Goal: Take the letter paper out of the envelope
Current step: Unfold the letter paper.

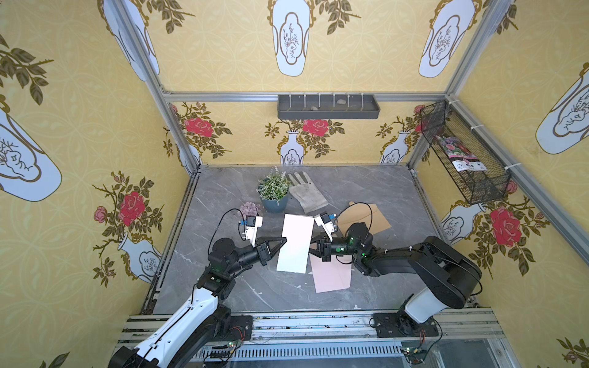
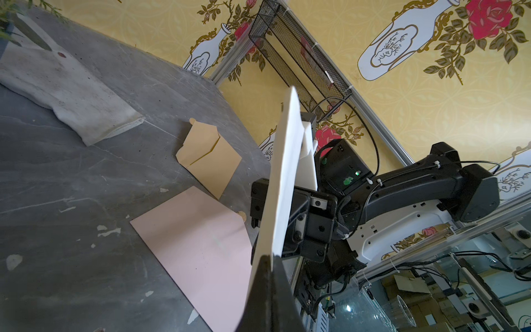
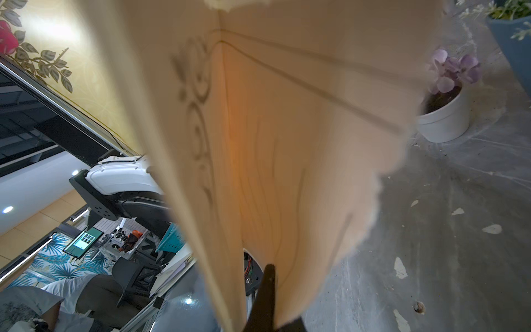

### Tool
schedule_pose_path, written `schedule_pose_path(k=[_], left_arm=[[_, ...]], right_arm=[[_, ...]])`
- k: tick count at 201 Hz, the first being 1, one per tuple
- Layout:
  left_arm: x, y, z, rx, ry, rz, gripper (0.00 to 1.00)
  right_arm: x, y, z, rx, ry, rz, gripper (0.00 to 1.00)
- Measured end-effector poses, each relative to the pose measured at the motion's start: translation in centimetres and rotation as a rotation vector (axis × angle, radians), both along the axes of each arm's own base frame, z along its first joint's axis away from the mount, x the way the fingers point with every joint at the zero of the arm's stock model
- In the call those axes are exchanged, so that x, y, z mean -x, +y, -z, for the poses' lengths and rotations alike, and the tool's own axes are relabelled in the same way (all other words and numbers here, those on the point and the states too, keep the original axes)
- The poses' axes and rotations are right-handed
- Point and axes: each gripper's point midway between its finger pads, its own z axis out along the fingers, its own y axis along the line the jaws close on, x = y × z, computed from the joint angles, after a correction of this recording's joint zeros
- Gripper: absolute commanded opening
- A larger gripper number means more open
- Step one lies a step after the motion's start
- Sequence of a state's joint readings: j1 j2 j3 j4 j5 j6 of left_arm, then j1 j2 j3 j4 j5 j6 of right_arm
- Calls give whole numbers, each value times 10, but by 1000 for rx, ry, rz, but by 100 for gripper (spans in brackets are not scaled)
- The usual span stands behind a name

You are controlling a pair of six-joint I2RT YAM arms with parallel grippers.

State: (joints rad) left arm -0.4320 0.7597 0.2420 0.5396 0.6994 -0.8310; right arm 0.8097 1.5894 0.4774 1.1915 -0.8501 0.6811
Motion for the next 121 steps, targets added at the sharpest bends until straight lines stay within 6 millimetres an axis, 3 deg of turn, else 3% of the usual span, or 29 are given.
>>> schedule_pose_path(k=[44,57,72,78,98,121], left_arm=[[-1,0,1,-1,1,-4,1],[-2,1,2,-3,3,-11,15],[-2,0,2,-8,-6,-10,48],[-2,1,2,-8,-4,-11,57],[-4,2,5,-14,6,-26,69],[-5,5,5,-29,7,-46,76]], right_arm=[[14,-5,-26,-48,-43,-21,0],[19,-6,-36,-62,-64,-27,0],[23,-7,-41,-58,-79,-25,0],[23,-7,-42,-48,-78,-16,0],[20,-9,-40,2,-77,27,0],[15,-11,-33,92,-44,90,0]])
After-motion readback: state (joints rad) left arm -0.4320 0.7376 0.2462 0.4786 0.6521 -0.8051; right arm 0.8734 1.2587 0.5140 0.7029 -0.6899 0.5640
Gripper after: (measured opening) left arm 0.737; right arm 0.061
